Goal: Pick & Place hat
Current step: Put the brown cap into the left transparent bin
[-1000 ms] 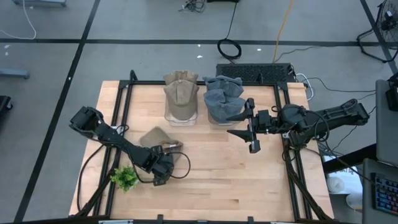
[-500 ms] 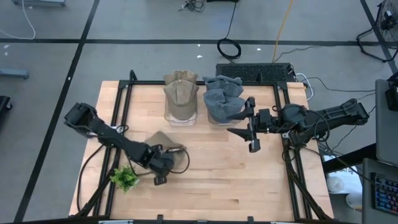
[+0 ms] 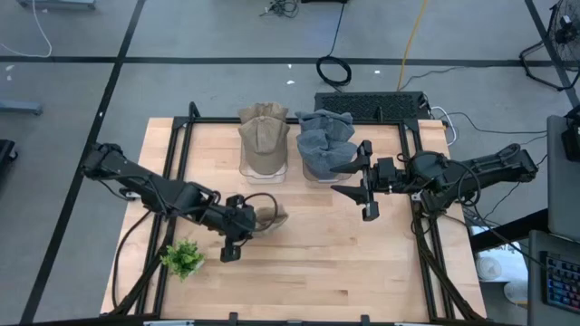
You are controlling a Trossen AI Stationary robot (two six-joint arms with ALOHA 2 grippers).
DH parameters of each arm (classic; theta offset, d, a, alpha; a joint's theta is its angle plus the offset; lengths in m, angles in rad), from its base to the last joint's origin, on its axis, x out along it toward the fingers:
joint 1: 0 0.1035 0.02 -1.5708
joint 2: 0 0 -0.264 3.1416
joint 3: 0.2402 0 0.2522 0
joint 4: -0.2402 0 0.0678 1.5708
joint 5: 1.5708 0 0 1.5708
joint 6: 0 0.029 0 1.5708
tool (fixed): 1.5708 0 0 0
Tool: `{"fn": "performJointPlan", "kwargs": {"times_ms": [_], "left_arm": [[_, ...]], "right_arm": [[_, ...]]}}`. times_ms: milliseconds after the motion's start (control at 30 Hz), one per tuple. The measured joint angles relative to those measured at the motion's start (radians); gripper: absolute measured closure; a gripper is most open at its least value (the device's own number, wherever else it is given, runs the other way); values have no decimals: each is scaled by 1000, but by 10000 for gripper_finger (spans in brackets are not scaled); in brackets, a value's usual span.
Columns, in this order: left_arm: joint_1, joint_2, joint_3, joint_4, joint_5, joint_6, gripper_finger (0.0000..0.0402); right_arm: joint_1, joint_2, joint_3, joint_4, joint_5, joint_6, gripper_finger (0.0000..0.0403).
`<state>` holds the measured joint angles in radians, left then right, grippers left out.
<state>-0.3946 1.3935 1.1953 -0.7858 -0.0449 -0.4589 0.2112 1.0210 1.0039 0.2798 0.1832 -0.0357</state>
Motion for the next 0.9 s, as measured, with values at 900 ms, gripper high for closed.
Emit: {"fn": "performJointPlan", "kwargs": {"times_ms": [900], "left_arm": [[116, -1, 653, -163, 33, 347, 401]], "right_arm": [[-45, 9, 0, 22, 78, 230, 119]]}}
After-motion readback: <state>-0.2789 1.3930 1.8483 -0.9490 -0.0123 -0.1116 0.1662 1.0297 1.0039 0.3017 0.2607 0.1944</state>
